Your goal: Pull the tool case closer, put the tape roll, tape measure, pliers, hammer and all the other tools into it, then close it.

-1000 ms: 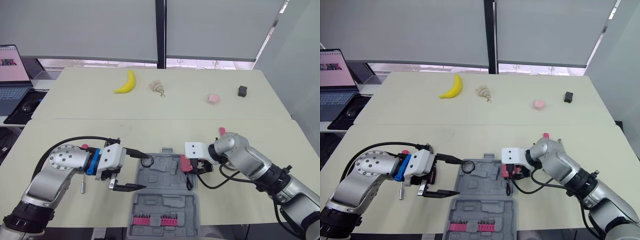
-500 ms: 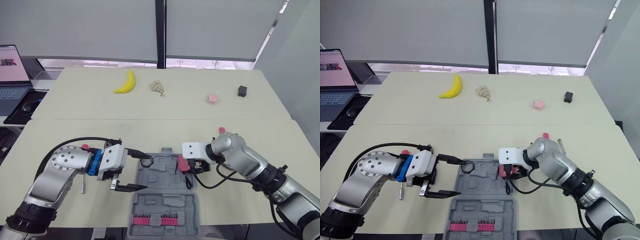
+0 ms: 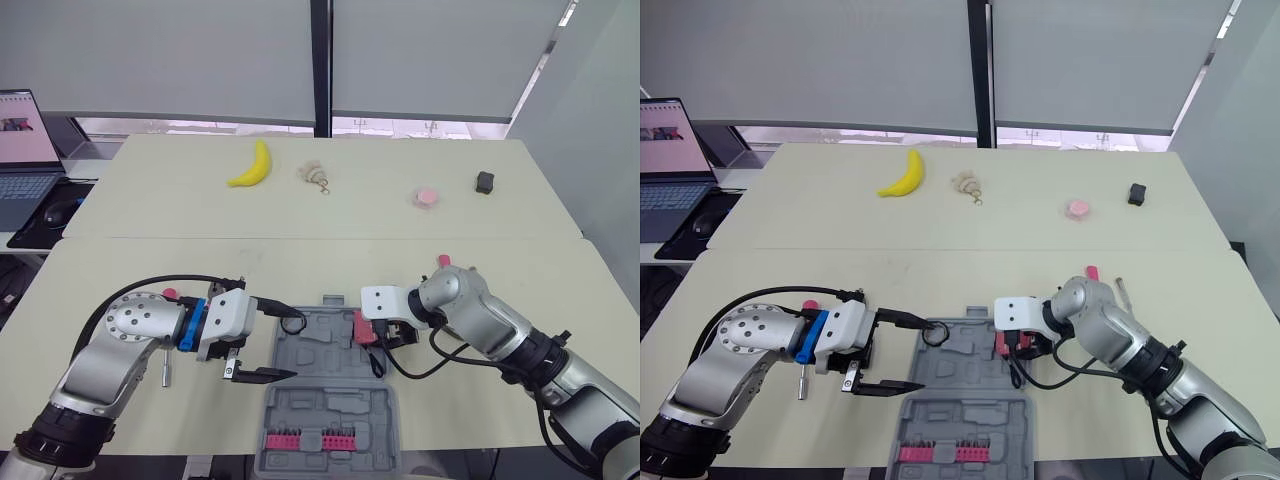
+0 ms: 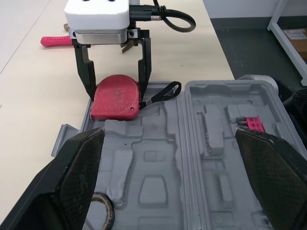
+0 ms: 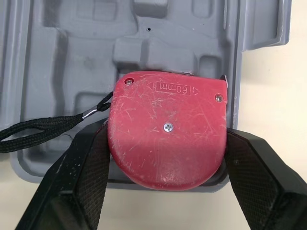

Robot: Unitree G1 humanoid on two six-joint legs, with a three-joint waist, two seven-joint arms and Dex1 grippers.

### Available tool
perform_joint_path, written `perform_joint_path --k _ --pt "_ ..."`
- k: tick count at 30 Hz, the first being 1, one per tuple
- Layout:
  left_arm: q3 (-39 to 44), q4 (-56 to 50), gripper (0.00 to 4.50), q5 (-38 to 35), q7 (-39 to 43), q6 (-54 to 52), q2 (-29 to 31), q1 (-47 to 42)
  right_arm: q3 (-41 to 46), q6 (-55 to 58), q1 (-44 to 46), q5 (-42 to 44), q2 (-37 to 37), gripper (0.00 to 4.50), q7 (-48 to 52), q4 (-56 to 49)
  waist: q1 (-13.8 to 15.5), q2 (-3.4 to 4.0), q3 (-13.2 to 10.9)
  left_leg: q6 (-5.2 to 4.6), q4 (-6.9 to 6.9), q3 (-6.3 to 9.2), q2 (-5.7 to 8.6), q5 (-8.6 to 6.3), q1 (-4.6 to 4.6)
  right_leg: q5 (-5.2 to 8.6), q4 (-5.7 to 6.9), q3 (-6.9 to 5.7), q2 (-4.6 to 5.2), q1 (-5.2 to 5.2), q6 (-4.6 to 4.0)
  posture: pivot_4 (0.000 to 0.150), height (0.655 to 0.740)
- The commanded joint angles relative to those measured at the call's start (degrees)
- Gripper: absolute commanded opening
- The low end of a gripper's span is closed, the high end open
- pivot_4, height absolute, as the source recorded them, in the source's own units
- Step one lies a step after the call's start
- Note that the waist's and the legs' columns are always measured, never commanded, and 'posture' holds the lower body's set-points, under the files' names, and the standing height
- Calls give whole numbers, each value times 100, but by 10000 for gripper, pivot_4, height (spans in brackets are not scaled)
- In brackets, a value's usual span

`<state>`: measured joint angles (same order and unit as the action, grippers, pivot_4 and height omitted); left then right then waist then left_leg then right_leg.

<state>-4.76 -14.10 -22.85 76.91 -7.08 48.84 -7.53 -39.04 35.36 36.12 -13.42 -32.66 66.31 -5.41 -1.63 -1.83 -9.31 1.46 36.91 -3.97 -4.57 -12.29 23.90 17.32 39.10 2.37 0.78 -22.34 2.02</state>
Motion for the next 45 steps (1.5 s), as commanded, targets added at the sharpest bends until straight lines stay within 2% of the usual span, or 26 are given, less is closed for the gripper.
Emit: perform_joint_path --k 1,9,21,24,28,34,45 --pt "-39 -220 45000 -23 -21 9 -41 -6 219 51 49 91 -12 44130 24 -330 0 0 0 0 0 0 0 0 0 0 0 0 0 0 0 1500 7400" --pt "-55 -289 45000 -46 -69 1 -85 90 581 227 89 376 -184 44635 106 -830 0 1 -1 0 -1 1 0 0 0 0 0 -1 0 0 0 1500 7400" --pt "47 -181 45000 -160 -75 45 -139 74 1456 -1017 -650 1276 -336 44635 -17 -989 -1 0 0 0 -1 2 0 0 0 0 -2 -1 1 2 0 1500 7400" --pt "33 -181 45000 -165 -68 51 -144 74 1533 -1166 -788 1331 -307 38770 -127 -938 0 0 0 0 0 1 0 0 -1 0 -1 0 1 2 0 1500 7400" --pt "28 -182 45000 -158 -54 75 -137 81 1542 -1279 -933 1398 -317 25918 -166 -947 -1 0 0 0 -2 1 0 0 0 0 -1 0 1 1 0 1500 7400" --pt "17 -180 45000 -152 -40 81 -141 67 1500 -1358 -987 1404 -288 12833 -204 -863 -1 0 0 0 -1 2 0 0 -1 0 -1 0 1 2 0 1500 7400" --pt "35 -183 45000 -170 24 48 -124 10 1801 -2596 -1449 1778 -5 12833 -256 127 -1 0 0 0 -1 1 0 0 -1 0 -2 0 0 4 0 1500 7400"
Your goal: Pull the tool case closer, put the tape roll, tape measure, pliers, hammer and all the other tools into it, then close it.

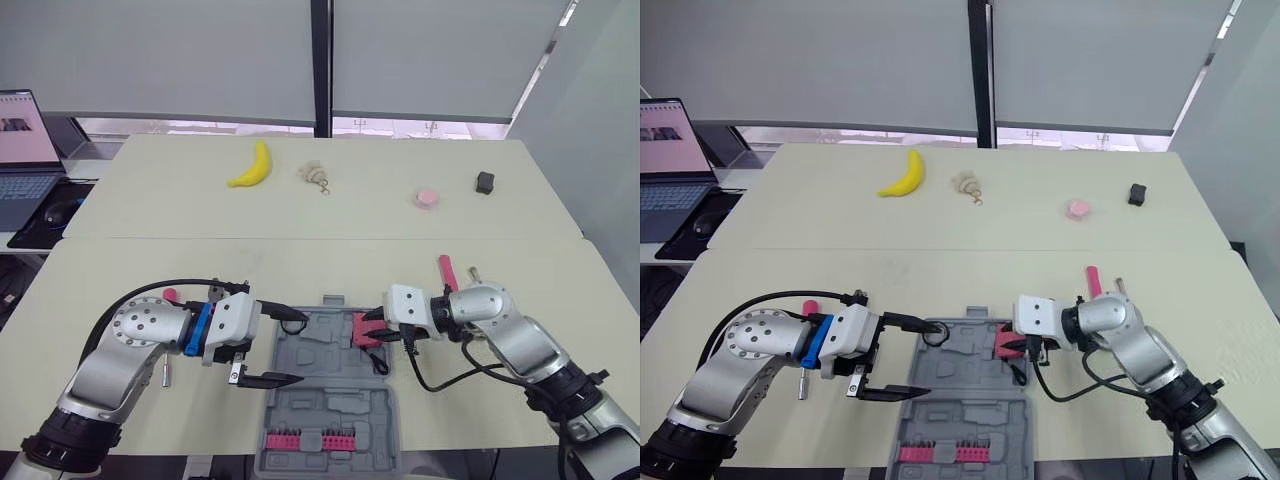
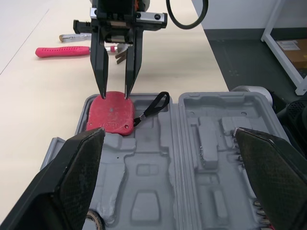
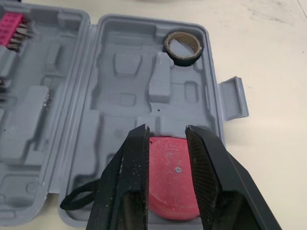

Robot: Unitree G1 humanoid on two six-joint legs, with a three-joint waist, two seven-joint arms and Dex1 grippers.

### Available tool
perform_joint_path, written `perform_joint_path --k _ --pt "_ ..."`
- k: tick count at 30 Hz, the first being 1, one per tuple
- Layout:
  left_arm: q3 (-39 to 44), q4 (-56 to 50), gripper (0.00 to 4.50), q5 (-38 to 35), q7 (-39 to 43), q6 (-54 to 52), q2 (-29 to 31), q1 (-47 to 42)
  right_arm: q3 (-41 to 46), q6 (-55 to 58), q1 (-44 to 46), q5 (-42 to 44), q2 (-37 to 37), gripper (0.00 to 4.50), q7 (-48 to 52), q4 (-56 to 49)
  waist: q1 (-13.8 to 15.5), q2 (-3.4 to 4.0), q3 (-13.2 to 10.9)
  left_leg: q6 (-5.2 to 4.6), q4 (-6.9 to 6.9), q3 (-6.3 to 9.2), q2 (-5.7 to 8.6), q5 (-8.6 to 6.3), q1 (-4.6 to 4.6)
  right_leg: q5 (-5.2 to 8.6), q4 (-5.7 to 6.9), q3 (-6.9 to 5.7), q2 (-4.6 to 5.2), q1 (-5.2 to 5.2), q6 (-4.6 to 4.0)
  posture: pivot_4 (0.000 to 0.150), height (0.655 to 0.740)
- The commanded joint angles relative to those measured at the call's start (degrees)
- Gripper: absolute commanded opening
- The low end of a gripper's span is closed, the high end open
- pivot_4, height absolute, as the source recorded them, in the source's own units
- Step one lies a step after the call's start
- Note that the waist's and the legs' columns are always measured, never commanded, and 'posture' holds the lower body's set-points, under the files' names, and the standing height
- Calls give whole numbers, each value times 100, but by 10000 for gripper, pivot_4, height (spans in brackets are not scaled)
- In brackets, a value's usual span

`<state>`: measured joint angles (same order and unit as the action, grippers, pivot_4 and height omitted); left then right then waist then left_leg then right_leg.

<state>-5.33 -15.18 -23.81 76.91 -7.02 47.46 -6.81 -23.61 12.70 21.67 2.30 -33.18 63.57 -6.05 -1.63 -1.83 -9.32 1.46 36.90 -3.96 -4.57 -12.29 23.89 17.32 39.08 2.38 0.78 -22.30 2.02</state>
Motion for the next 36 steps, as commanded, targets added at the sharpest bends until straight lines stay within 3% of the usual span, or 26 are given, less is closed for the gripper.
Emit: perform_joint_path --k 1,10,24,30,36 --pt "96 -71 45000 -77 35 39 21 -71 265 -420 -12 225 67 12833 25 305 -1 0 0 0 0 -1 0 0 0 0 0 1 0 0 0 1500 7400" --pt "136 -79 45000 -97 121 7 93 -114 135 -1074 22 -78 357 12833 -175 1588 -1 0 0 0 0 -1 0 0 -1 0 0 2 -2 0 0 1500 7400" --pt "217 -58 45000 -133 190 -2 217 -80 -83 -633 -119 -431 545 12833 -330 2469 -1 -9 14 0 2 0 -2 0 -17 -2 1 2 -2 16 2 1500 7400" --pt "365 131 45000 -241 61 25 91 -48 159 -1145 -119 -346 694 12833 -688 1933 -2 -11 16 0 2 -2 -3 0 -35 -8 1 5 -2 27 -1 1500 7400" --pt "998 652 45000 -183 -638 9 -91 43 900 -591 -469 100 409 12833 -1002 -87 1 4 5 0 1 -1 -3 0 -2 -9 3 7 -2 -2 0 1500 7400"
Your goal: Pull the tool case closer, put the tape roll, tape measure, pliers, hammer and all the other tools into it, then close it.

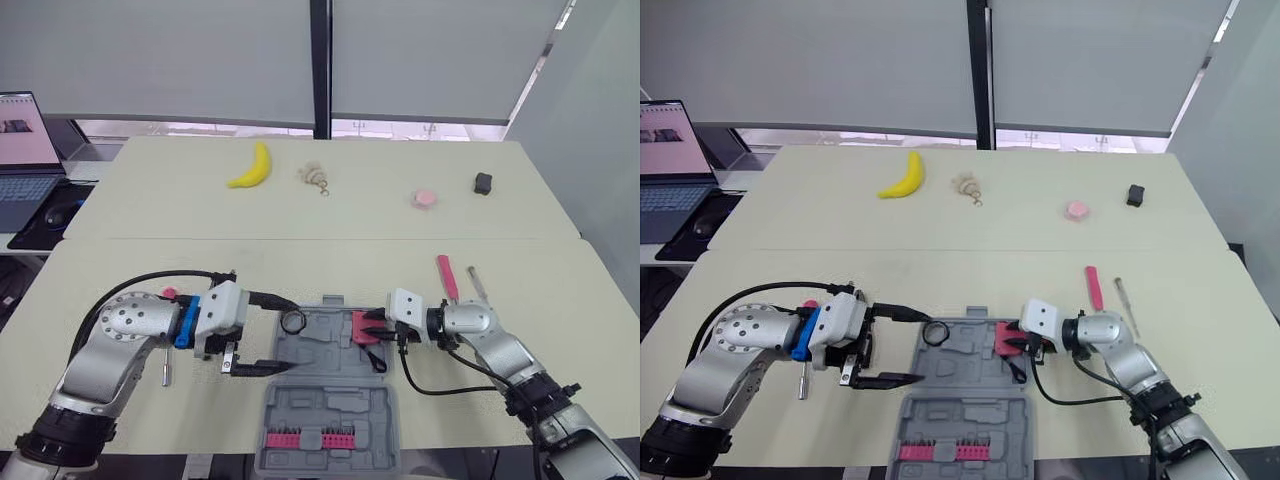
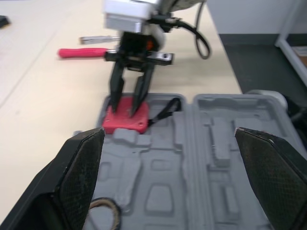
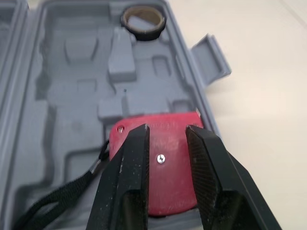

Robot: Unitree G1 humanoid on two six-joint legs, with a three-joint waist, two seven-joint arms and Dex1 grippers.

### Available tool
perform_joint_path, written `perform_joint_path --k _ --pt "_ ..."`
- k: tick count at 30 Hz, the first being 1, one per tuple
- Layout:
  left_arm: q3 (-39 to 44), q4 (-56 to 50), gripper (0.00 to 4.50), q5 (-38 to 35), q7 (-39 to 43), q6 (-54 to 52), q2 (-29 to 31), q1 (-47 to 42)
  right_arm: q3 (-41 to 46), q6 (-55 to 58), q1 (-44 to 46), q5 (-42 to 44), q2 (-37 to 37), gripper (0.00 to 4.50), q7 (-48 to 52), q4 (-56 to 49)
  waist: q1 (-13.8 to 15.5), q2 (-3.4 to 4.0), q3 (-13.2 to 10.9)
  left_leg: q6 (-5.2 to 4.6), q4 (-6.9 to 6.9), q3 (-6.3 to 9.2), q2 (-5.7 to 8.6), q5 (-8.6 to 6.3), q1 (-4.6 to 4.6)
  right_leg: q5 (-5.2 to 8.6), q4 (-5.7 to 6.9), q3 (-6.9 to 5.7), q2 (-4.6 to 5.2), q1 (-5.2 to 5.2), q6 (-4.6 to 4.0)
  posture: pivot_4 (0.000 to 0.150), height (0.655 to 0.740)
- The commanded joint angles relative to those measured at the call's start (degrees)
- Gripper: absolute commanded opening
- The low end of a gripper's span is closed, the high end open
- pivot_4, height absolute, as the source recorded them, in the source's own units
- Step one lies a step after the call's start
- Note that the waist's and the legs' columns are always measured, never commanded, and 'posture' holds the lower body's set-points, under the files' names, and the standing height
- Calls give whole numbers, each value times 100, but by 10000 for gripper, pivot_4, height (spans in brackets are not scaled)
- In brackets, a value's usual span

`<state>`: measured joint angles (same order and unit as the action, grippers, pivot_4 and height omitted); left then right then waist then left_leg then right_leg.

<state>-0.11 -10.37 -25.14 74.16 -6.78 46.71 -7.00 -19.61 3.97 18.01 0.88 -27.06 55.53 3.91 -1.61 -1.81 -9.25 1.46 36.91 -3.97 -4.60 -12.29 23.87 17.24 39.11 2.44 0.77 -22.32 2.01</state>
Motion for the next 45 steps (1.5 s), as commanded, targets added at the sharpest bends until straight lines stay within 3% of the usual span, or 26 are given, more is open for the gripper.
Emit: perform_joint_path --k 1,6,12,17,19,23,29,38,45 --pt "660 279 45000 -46 -611 -195 -5 109 686 484 -234 317 -303 12833 -280 -1456 -1 2 -1 0 -2 2 0 0 1 0 -1 0 0 0 0 1500 7400" --pt "1548 650 45000 -172 -1478 -623 -125 451 1632 1358 -1059 709 -874 12833 -511 -2714 7 0 -1 1 -14 6 0 -2 1 2 -5 -10 2 2 -1 1500 7400" --pt "3061 1525 45000 -294 -2609 -1015 -283 1084 3769 1820 -3065 971 -1569 12833 -565 -3422 24 -8 0 2 -22 18 6 -2 -2 5 -10 -12 18 5 -4 1500 7400" --pt "3795 2052 45000 -184 -2477 -861 -175 2096 4991 1683 -4438 1080 -1590 12833 -375 -3459 -32 -14 3 3 -22 16 0 -3 -22 11 -11 -7 36 9 -10 1500 7400" --pt "3945 2300 45000 -177 -2296 -822 -81 2380 5308 1674 -4771 1189 -1658 16729 -177 -3412 -24 -18 4 4 -21 17 -3 -3 -26 30 -11 -7 47 6 -38 1500 7400" --pt "4072 2667 45000 -132 -2022 -762 69 2741 5701 1860 -4910 1534 -1865 25139 149 -3359 -17 -37 10 53 -25 35 -16 -32 -61 40 -13 8 75 7 -30 1500 7400" --pt "4048 2747 45000 -124 -1697 -636 143 3015 5785 2102 -4928 1820 -2205 43932 475 -3337 -1 -69 30 79 -36 18 1 -48 -87 39 -19 -23 154 9 -32 1500 7400" --pt "3857 2190 45000 -114 -1385 -703 127 3226 5618 2138 -4692 1816 -2424 44818 502 -3211 11 -109 56 60 -85 2 -1 -37 -87 47 -47 -32 152 3 -63 1500 7400" --pt "3648 2692 45000 87 -956 -528 648 2738 5393 2086 -4238 1832 -2996 44818 921 -2856 8 -104 53 75 -93 -7 2 -48 -87 66 -35 -31 124 11 -59 1500 7400"
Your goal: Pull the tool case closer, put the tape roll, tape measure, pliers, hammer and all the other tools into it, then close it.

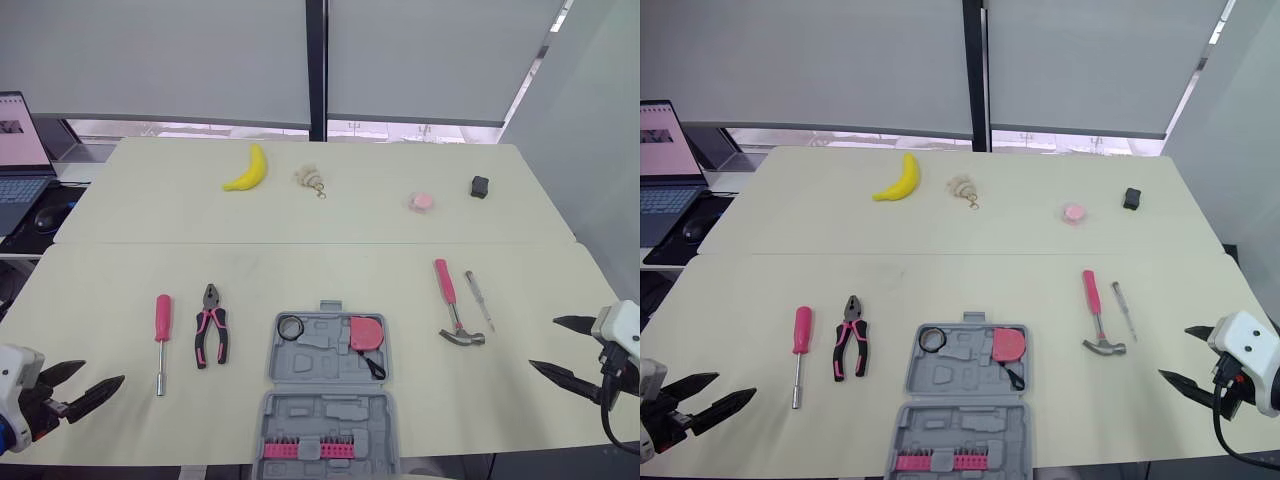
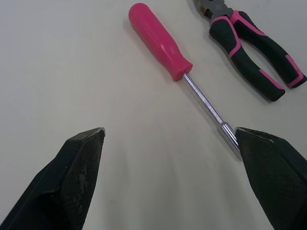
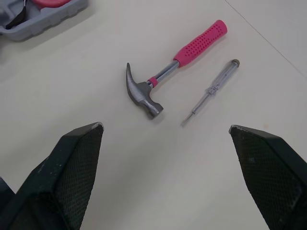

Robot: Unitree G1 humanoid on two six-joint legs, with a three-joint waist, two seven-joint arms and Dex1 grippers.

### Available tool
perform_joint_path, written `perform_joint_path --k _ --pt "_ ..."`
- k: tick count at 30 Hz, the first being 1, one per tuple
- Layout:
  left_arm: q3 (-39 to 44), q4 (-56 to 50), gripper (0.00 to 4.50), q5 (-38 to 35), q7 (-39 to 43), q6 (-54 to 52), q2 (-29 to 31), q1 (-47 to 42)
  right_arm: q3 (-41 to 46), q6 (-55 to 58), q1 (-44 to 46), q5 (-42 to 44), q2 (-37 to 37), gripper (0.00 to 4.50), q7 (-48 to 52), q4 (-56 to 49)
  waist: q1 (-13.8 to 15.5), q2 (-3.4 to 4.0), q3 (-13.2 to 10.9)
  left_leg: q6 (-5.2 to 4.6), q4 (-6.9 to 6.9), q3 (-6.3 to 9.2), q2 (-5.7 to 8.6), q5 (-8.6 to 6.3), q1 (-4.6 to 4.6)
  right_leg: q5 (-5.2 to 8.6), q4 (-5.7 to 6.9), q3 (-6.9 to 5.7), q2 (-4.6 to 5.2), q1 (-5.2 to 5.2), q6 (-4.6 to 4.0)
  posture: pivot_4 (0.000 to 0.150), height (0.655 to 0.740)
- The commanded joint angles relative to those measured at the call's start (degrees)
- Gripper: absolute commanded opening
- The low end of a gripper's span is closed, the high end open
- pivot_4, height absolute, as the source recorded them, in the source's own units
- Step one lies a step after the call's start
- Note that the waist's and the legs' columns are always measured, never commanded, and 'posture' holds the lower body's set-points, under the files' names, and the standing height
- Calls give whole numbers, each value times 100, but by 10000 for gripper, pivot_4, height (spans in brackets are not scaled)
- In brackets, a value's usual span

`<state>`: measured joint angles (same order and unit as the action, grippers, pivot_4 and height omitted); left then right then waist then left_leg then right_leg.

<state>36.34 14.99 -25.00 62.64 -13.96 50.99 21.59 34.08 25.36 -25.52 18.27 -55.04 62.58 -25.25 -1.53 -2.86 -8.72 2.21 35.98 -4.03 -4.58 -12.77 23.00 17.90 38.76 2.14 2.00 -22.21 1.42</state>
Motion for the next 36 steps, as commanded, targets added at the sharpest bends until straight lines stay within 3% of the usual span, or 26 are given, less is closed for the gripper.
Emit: perform_joint_path --k 1,20,24,29,32,36 --pt "-19 258 45000 99 254 236 269 -171 15 -59 160 101 -263 44818 278 108 -1 1 -1 0 0 0 -1 0 0 3 0 -1 -2 -2 -5 1500 7400" --pt "316 819 45000 164 421 497 428 -133 -228 -719 526 -122 -303 44818 417 470 -24 1 -1 10 0 -27 -5 -8 -10 -1 11 2 -9 -3 18 1500 7400" --pt "545 -110 45000 -159 66 -19 5 185 -619 -368 1127 451 -321 44818 381 -288 -43 12 -7 10 1 -31 -12 -8 -12 -13 13 5 -9 -3 38 1500 7400" --pt "607 -2093 45000 -854 -896 -1134 -914 548 -1637 280 2361 1199 -300 44818 121 -1129 -29 5 -13 10 3 -35 -18 -8 -10 -18 16 16 -2 -2 49 1500 7400" --pt "385 -3396 45000 -1196 -1871 -1709 -1647 612 -2433 668 3365 1473 -141 44818 -41 -1241 -28 -11 -18 10 7 -28 -17 -8 -10 -19 15 17 -3 2 50 1500 7400" --pt "4 -4379 45000 -1008 -2983 -1889 -2391 531 -3033 937 4066 1567 -13 44818 -102 -1226 22 -24 -24 9 14 -14 -3 -7 -7 -24 14 24 -8 8 59 1500 7400"
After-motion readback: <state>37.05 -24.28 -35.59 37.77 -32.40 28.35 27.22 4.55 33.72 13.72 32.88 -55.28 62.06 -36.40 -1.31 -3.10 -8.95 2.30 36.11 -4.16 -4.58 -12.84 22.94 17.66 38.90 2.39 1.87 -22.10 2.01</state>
